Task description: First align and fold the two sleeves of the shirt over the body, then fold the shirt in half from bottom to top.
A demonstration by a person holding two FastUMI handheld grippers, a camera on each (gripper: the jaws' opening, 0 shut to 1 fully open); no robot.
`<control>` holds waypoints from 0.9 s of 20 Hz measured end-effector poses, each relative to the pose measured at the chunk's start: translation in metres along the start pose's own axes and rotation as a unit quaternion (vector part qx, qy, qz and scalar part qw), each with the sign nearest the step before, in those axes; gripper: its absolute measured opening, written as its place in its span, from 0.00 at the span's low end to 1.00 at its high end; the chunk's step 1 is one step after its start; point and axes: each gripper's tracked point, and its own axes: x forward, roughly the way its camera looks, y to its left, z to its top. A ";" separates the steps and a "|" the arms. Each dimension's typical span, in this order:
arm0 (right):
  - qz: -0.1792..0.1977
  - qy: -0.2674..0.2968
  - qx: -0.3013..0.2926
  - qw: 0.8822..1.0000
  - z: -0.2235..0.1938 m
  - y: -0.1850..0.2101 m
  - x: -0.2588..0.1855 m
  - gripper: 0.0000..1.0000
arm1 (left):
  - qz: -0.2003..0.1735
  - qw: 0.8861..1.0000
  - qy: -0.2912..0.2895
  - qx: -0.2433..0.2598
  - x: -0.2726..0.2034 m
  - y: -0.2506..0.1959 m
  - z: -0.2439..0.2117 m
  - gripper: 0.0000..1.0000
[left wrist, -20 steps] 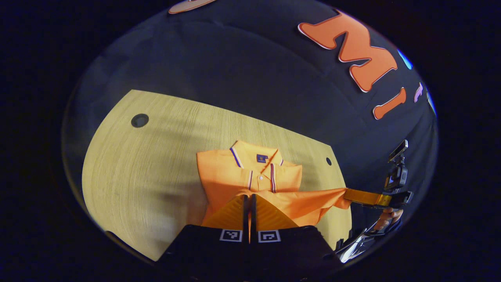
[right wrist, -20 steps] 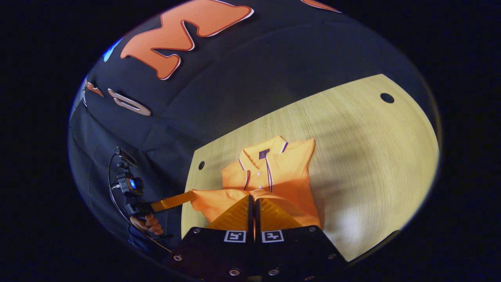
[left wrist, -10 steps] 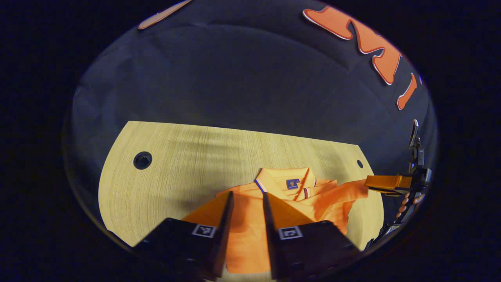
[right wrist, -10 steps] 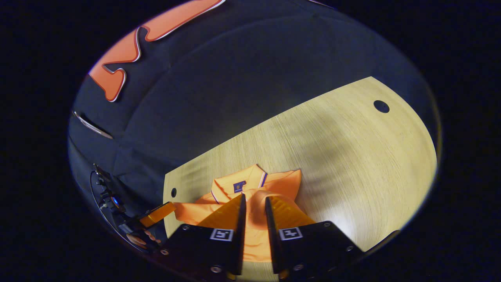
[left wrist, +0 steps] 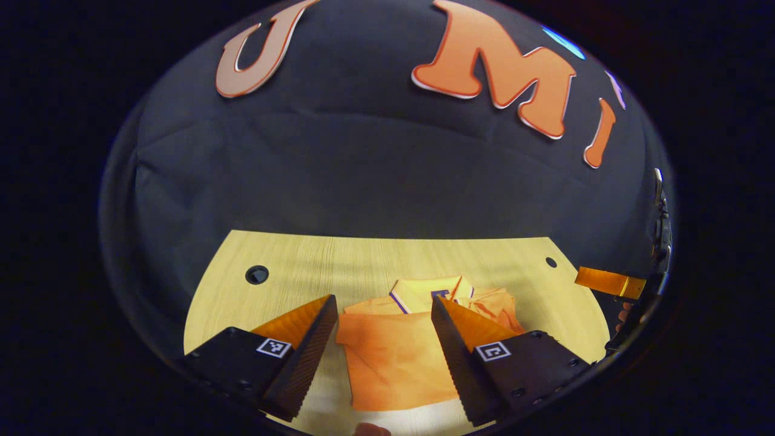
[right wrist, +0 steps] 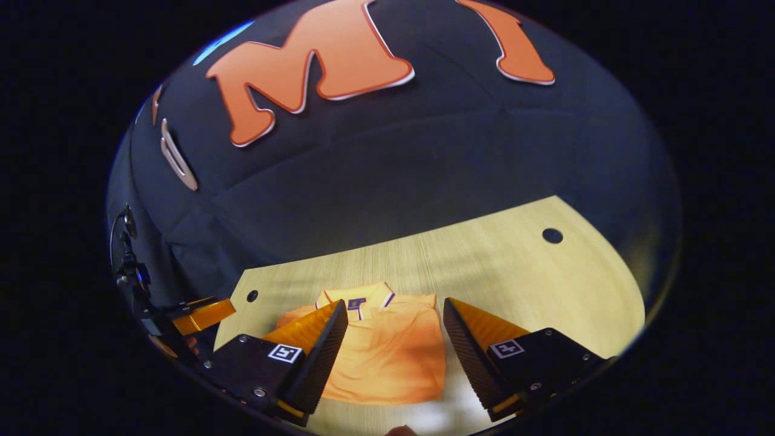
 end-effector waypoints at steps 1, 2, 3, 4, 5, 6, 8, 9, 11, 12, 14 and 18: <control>0.001 -0.023 -0.016 1.000 0.006 0.002 -0.013 0.98 | 0.000 1.000 -0.015 0.005 -0.016 -0.007 0.003 0.95; 0.002 -0.042 -0.032 0.999 0.011 0.004 -0.027 0.97 | -0.001 0.999 -0.033 0.008 -0.033 -0.015 0.007 0.94; 0.005 -0.063 -0.047 0.997 0.016 0.007 -0.047 0.98 | -0.003 0.999 -0.049 0.008 -0.053 -0.019 0.011 0.94; 0.008 -0.076 -0.060 0.995 0.020 0.009 -0.062 0.98 | -0.002 0.998 -0.066 0.007 -0.072 -0.020 0.016 0.95; 0.010 -0.093 -0.076 0.993 0.024 0.013 -0.077 0.98 | -0.005 0.997 -0.078 0.002 -0.093 -0.024 0.021 0.97; 0.015 -0.105 -0.089 0.990 0.026 0.017 -0.093 0.98 | -0.007 0.996 -0.092 0.000 -0.115 -0.026 0.026 0.98; 0.027 -0.129 -0.107 0.985 0.030 0.025 -0.120 0.99 | -0.010 0.993 -0.120 -0.002 -0.151 -0.032 0.035 0.97; 0.028 -0.140 -0.116 0.983 0.031 0.026 -0.134 0.99 | -0.005 0.991 -0.134 0.000 -0.170 -0.039 0.037 0.97; 0.037 -0.165 -0.130 0.977 0.034 0.032 -0.153 0.99 | 0.007 0.987 -0.158 0.010 -0.197 -0.056 0.033 0.97; 0.044 -0.175 -0.135 0.974 0.035 0.034 -0.161 0.99 | 0.011 0.986 -0.167 0.015 -0.209 -0.064 0.029 0.97; 0.057 -0.204 -0.135 0.968 0.038 0.040 -0.181 0.99 | 0.021 0.983 -0.180 0.027 -0.229 -0.074 0.018 0.97; 0.095 -0.260 -0.157 0.948 0.035 0.048 -0.235 0.98 | 0.042 0.974 -0.218 0.043 -0.275 -0.091 0.001 0.97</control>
